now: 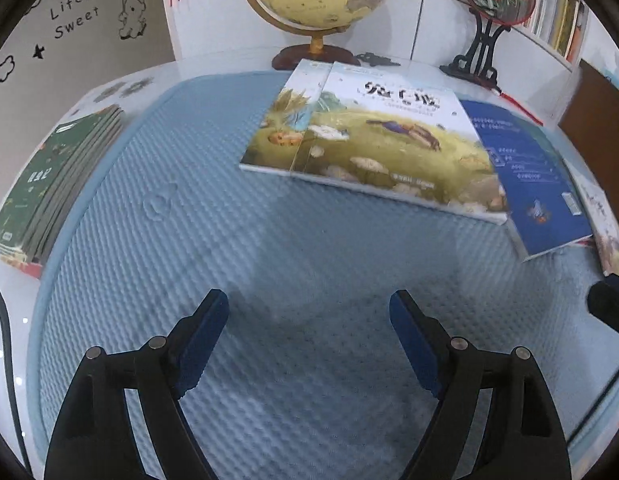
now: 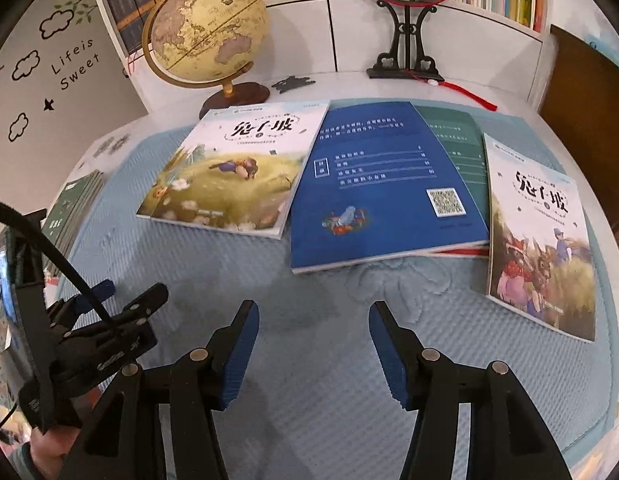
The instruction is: Organize books
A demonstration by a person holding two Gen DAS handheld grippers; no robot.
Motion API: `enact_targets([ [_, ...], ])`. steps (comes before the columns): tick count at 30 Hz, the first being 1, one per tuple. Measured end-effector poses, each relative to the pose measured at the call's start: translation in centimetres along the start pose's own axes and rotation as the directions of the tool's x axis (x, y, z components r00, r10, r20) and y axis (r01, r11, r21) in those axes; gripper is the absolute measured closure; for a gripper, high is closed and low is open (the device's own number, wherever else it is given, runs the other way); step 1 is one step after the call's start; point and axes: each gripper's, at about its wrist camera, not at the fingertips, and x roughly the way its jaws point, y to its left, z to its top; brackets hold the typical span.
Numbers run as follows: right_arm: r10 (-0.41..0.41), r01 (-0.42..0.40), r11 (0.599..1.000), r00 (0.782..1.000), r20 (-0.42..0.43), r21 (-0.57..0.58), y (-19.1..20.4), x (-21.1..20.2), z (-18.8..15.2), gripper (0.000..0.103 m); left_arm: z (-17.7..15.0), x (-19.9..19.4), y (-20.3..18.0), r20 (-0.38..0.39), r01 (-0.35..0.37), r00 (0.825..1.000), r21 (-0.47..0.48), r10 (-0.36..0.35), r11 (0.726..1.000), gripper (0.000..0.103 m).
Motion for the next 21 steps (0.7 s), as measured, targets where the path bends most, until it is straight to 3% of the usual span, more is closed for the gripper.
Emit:
enact_targets([
  [5, 0.008, -0.009, 1.0, 1.0, -0.027, -0.02, -0.7, 0.1, -0.9, 0.048, -0.5, -0.1, -0.2, 0.015, 0.011, 1.0, 0.017, -0.011, 1.0, 0.013],
  [9, 0.013, -0.013, 1.0, 0.999, -0.036, -0.023, -1.1, 0.0, -1.2, 0.048, -0.5, 0.4, -0.6, 0.009, -0.016, 1.0, 0.02, 0.016, 1.0, 0.001],
  [15, 0.017, -0.018, 0.999, 0.999, -0.034, -0.033, -1.5, -0.6, -1.2, 0.048, -1.2, 0.3, -0.7, 0.063, -0.047, 0.997, -0.009, 0.048, 0.999, 0.0],
  [21, 0.03, -0.031, 0.999, 0.999, -0.032, -0.03, -1.8, -0.6, -0.8, 0.048, -1.2, 0.4, -0.5, 0.06, -0.029, 0.998, -0.021, 0.031, 0.999, 0.0],
])
